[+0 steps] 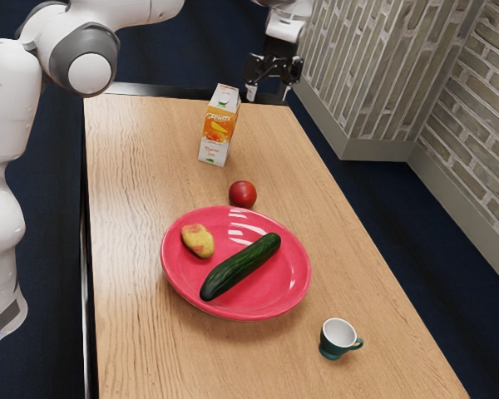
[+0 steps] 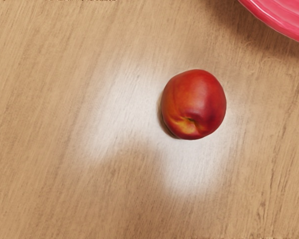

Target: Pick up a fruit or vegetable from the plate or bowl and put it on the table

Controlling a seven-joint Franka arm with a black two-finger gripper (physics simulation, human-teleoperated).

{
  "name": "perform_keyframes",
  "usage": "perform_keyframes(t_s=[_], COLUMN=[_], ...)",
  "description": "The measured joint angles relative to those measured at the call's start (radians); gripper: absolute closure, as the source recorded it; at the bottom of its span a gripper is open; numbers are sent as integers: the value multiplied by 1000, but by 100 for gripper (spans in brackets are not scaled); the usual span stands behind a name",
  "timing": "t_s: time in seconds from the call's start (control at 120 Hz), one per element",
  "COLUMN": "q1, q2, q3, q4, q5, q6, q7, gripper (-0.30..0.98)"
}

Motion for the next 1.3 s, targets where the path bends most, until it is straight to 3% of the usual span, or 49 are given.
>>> perform_keyframes(t_s=[0.442, 0.533, 0.617, 0.867, 1.0, 1.158, 1.3], q1=[5, 6, 3, -223, -349, -378, -414], q2=[-4, -70, -214, -345, -449, -551, -556], q3=[3, 5, 1, 3, 10, 10, 9], q4=[2, 32, 38, 21, -199, -471, -589], q5=[-1, 0, 0, -8, -24, -39, -42], q6=[-1, 1, -1, -96, -101, -39, 23], q7=[112, 117, 119, 121, 121, 120, 113], gripper=[0, 0, 0, 0, 0, 0, 0])
